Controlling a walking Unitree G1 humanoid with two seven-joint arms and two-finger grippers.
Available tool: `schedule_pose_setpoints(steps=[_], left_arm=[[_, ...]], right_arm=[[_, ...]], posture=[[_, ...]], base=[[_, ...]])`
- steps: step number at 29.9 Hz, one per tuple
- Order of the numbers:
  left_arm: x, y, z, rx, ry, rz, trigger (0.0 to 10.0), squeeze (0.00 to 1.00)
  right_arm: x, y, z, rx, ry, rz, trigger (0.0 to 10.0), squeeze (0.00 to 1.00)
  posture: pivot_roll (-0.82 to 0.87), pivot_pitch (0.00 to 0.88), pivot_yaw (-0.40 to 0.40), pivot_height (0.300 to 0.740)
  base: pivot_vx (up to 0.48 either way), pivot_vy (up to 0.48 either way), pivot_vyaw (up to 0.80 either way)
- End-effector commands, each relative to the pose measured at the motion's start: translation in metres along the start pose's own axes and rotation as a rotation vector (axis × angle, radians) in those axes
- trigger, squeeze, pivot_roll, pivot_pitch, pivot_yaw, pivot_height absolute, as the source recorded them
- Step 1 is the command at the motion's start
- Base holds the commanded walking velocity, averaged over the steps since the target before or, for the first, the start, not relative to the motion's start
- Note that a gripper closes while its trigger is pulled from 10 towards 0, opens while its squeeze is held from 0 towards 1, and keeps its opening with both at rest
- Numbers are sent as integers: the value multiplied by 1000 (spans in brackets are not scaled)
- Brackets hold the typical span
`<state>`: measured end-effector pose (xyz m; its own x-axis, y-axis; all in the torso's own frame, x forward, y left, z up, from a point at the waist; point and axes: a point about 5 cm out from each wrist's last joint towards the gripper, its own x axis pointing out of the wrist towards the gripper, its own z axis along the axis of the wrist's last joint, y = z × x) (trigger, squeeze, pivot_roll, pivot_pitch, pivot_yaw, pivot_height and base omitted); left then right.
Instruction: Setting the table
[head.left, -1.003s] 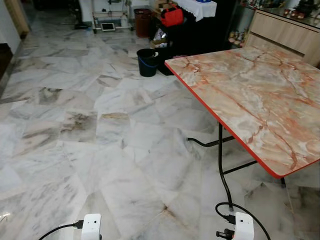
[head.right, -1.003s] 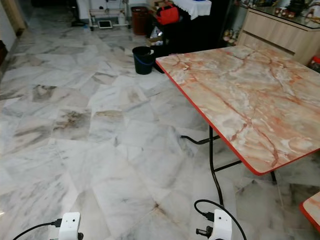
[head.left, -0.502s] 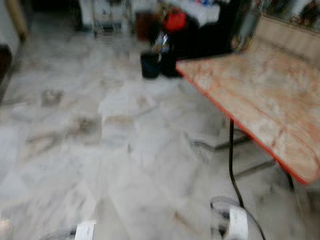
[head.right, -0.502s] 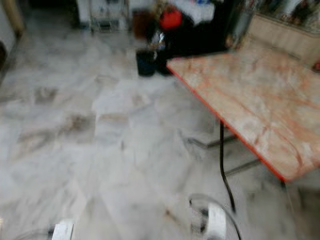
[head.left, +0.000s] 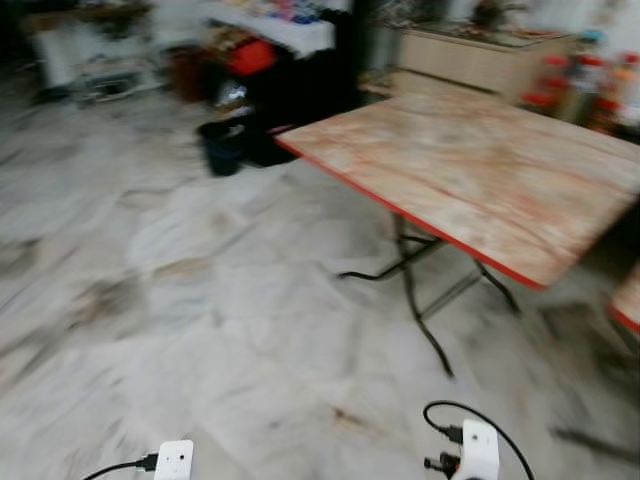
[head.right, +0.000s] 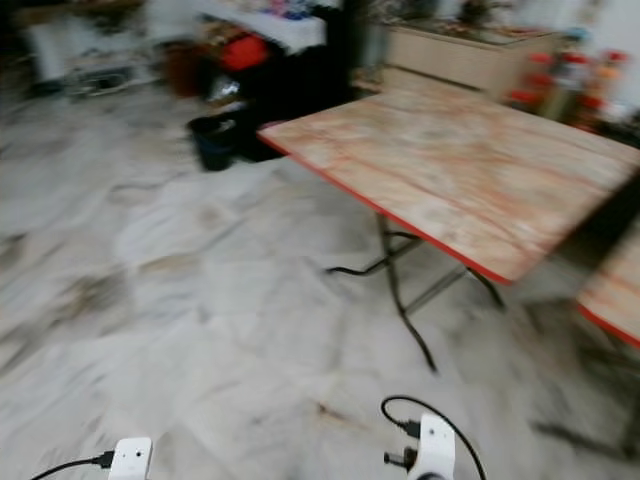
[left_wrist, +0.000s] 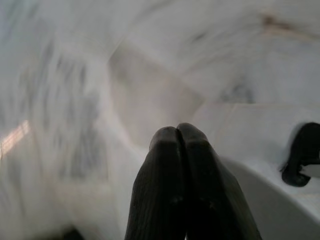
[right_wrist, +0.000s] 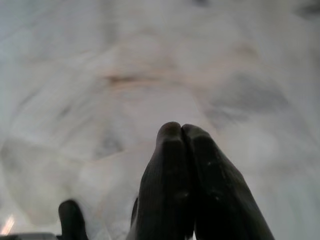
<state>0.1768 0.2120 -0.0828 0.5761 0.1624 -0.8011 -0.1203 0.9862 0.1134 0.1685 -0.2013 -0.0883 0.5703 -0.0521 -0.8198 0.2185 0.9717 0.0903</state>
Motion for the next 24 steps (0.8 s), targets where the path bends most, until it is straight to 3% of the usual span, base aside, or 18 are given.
schedule_pose_setpoints(steps=[1,24], left_arm=[[1,-7,3,19,-7,-18,10000,0],[1,-9,6,3,-6,-7,10000,0]], right_arm=[[1,-3,8,-7,-20,-11,10000,0],[1,-6,12,-4,-37,-11,10000,0]], posture=[[17,3,-9,740],[1,0,-13,740]], base=[[0,0,-756],[0,0,0]])
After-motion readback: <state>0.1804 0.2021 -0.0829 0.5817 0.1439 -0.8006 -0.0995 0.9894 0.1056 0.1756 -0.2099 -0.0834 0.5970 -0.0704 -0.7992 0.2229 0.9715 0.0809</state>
